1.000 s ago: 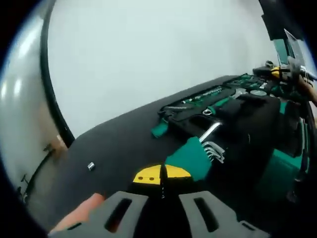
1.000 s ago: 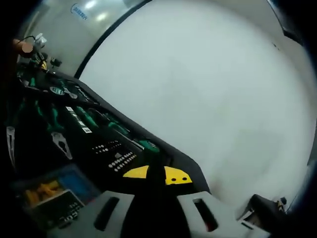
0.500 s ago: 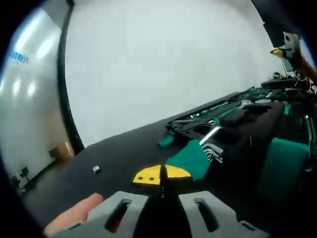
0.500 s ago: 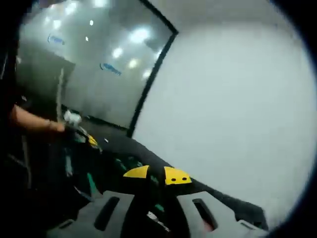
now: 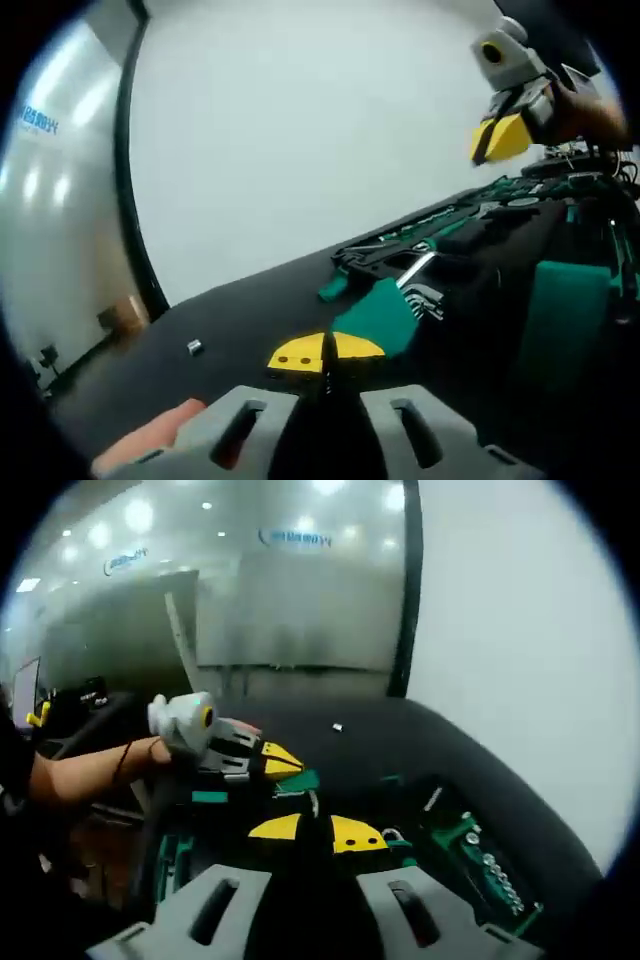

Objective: Pick up the tools and put them into their designated positions in the toolbox.

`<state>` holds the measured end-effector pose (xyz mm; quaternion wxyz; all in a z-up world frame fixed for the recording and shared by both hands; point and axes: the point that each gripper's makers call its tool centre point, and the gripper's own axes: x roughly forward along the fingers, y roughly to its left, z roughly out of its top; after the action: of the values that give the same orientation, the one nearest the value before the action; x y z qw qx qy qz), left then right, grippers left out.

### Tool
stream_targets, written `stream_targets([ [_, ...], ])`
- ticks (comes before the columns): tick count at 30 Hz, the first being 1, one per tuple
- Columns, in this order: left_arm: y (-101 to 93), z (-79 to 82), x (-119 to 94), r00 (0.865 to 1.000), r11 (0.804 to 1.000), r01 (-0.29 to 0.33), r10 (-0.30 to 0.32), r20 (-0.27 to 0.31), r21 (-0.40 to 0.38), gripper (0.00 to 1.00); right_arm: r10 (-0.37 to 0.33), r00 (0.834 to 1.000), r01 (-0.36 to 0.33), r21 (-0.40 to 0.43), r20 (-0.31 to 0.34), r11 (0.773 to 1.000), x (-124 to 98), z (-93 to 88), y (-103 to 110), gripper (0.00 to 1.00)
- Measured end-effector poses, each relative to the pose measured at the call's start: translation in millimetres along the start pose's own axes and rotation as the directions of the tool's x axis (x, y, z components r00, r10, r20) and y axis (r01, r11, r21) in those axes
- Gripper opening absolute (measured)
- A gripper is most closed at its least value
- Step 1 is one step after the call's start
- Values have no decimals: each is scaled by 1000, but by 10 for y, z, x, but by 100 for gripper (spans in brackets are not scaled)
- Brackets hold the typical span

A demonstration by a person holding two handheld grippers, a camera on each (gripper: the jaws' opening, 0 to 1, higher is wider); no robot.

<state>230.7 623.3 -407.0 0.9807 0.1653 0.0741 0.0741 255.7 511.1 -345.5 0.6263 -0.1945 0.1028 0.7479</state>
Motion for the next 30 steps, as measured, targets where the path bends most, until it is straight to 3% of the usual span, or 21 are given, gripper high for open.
stream_targets([
  [4, -14, 22, 0, 1000, 1000, 4, -4, 1, -10, 0, 25, 997, -24, 20, -80, 1000, 295, -165, -6, 7],
  [7, 19, 0, 3, 1000, 999, 10, -10, -2, -41, 0, 44, 990, -26, 136, -134, 990, 425, -307, -3, 7],
  [9, -1, 7, -2, 1000, 999, 9, -9, -1, -42, 0, 83, 983, -45, 223, -161, 974, 472, -373, 30, 6],
  [10, -4, 8, -1, 1000, 999, 7, -7, -1, -44, 0, 90, 985, -52, 248, -146, 967, 493, -348, -5, 3],
  [12, -3, 17, 5, 1000, 999, 4, -4, 1, -50, 0, 148, 976, -81, 365, -159, 927, 481, -361, 33, 3],
  [13, -4, 19, 5, 1000, 998, 4, -4, 1, -60, 0, 180, 971, -74, 512, -161, 856, 469, -356, 31, 3],
  [14, -12, 22, 7, 1000, 998, 3, -3, 0, -64, 0, 213, 965, -79, 604, -152, 793, 460, -348, 39, 2],
  [15, -15, 22, 7, 1000, 998, 3, -3, 0, -66, 0, 254, 957, -78, 713, -143, 697, 457, -362, 44, 2],
  [16, -19, 19, 6, 1000, 998, 1, -1, 0, -67, 0, 280, 953, -90, 767, -120, 635, 457, -361, 49, 2],
  [17, -22, 17, 7, 1000, 998, -1, 1, 0, -62, 0, 293, 952, -89, 831, -91, 549, 477, -372, 36, 2],
  [19, -17, 14, 13, 1000, 999, -7, 7, 0, -50, 0, 282, 958, -95, 864, -56, 494, 492, -363, -4, 2],
  [22, -15, 8, 9, 1000, 998, -7, 7, -5, -55, 0, 262, 963, -86, 857, -59, 508, 518, -365, -21, 2],
  [26, -14, -4, 18, 1000, 998, 1, -1, -5, -66, 0, 267, 959, -48, 875, -94, 482, 536, -360, -7, 2],
  [27, -12, -7, 19, 1000, 998, 1, -1, -5, -65, 0, 265, 958, -42, 861, -109, 507, 549, -352, -1, 2],
  [29, -19, -4, 20, 1000, 998, 0, 0, -5, -66, 0, 204, 968, -3, 814, -143, 581, 545, -352, -54, 2],
  [30, -23, -3, 20, 1000, 998, -1, 1, -4, -63, 0, 157, 973, 27, 756, -170, 654, 532, -328, -57, 2],
])
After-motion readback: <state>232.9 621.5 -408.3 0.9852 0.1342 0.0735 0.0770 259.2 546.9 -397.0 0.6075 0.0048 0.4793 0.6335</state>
